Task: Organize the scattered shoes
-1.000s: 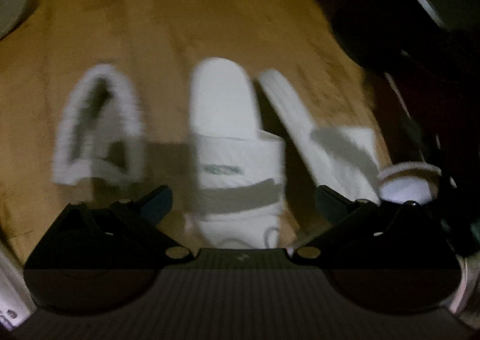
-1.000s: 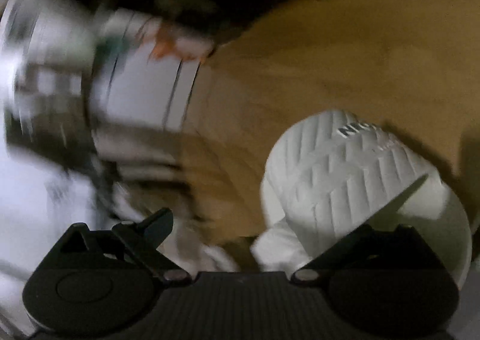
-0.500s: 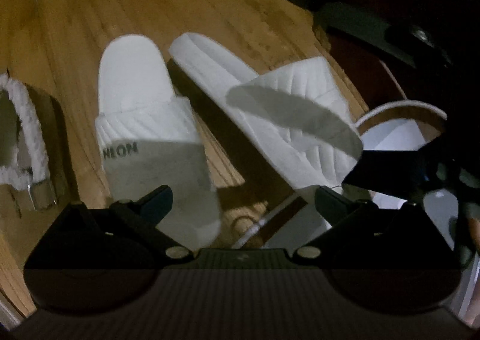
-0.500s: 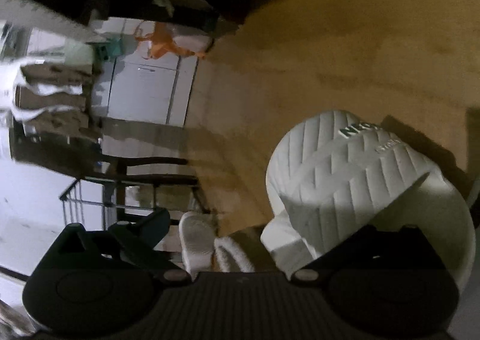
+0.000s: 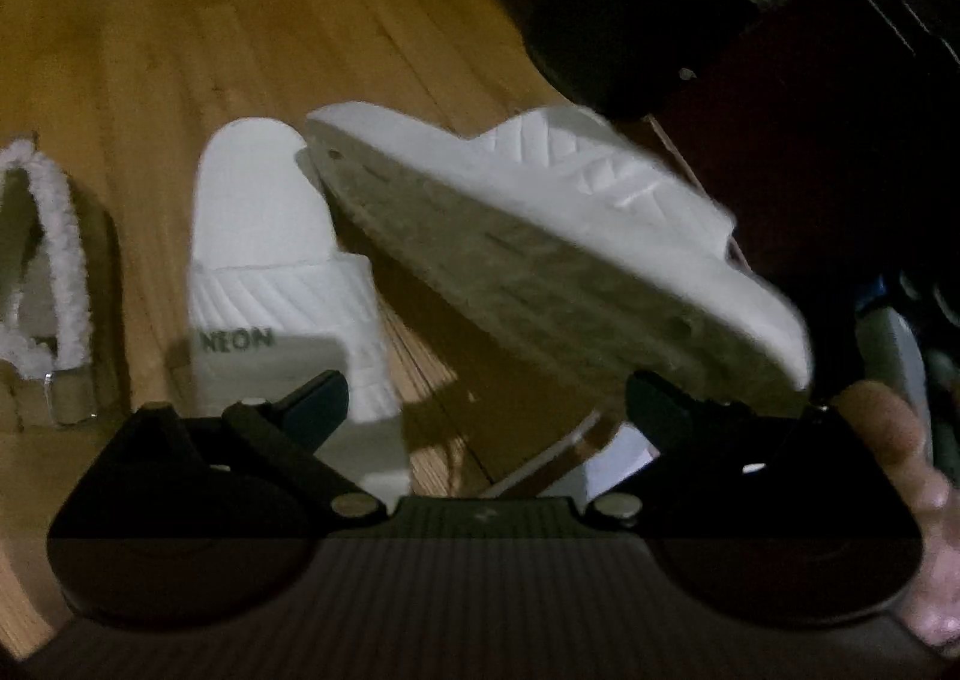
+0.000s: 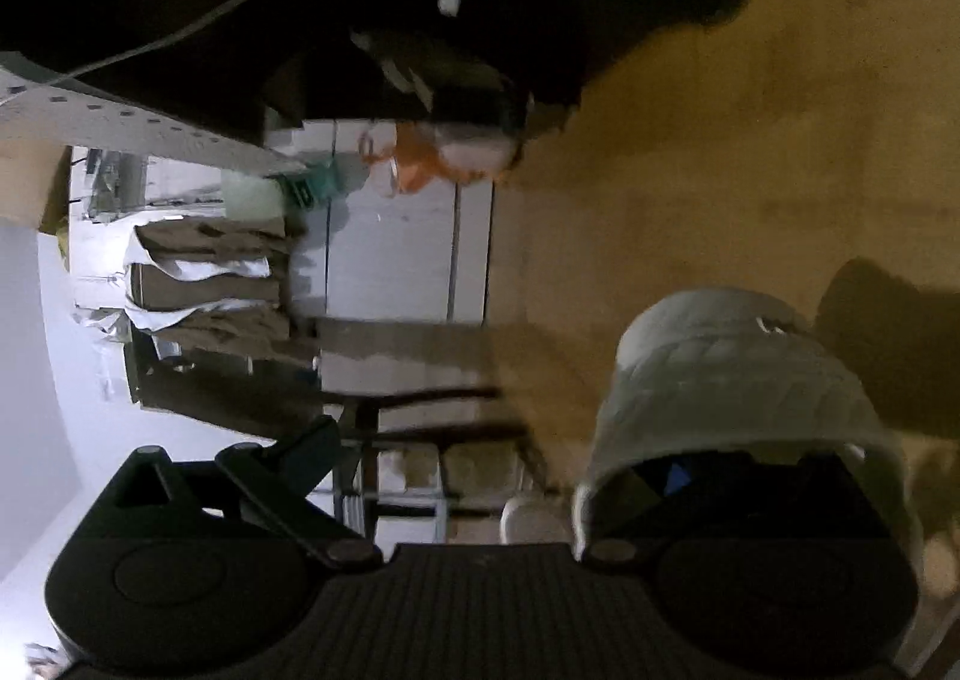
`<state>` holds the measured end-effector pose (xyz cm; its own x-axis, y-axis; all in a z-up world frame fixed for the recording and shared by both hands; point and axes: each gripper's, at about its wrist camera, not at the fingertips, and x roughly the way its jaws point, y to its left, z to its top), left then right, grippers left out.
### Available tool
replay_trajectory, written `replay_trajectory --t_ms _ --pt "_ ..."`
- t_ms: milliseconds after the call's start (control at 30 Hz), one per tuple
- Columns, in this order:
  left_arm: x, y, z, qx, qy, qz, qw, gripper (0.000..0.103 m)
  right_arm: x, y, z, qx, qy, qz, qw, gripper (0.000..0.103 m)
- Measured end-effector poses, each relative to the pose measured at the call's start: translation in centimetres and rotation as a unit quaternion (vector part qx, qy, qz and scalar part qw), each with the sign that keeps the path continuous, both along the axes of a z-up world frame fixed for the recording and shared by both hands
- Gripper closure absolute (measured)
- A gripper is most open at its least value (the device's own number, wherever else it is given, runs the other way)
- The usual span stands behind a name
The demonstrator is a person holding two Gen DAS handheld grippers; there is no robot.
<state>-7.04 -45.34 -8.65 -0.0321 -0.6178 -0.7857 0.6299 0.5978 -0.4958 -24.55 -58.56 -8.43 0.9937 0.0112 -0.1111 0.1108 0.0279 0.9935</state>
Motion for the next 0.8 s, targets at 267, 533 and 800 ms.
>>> replay_trajectory --t_ms 267,533,800 --pt "1.1 1.3 -0.1 -0.046 0.067 0.036 0.9961 0.004 0.8 0.1 0.9 -0.065 0.041 -0.001 0.997 0.0" --pt "0.2 -0.8 -0.8 0.019 0.064 0.043 0.9968 0.0 1.6 1.8 2.4 -0.161 0.059 0.031 0.985 0.0" --pt "-0.3 -2.7 -1.9 0.085 0.017 0.067 0.994 0.007 1.1 3.4 2.0 -0.163 0.124 0.038 0.978 0.002"
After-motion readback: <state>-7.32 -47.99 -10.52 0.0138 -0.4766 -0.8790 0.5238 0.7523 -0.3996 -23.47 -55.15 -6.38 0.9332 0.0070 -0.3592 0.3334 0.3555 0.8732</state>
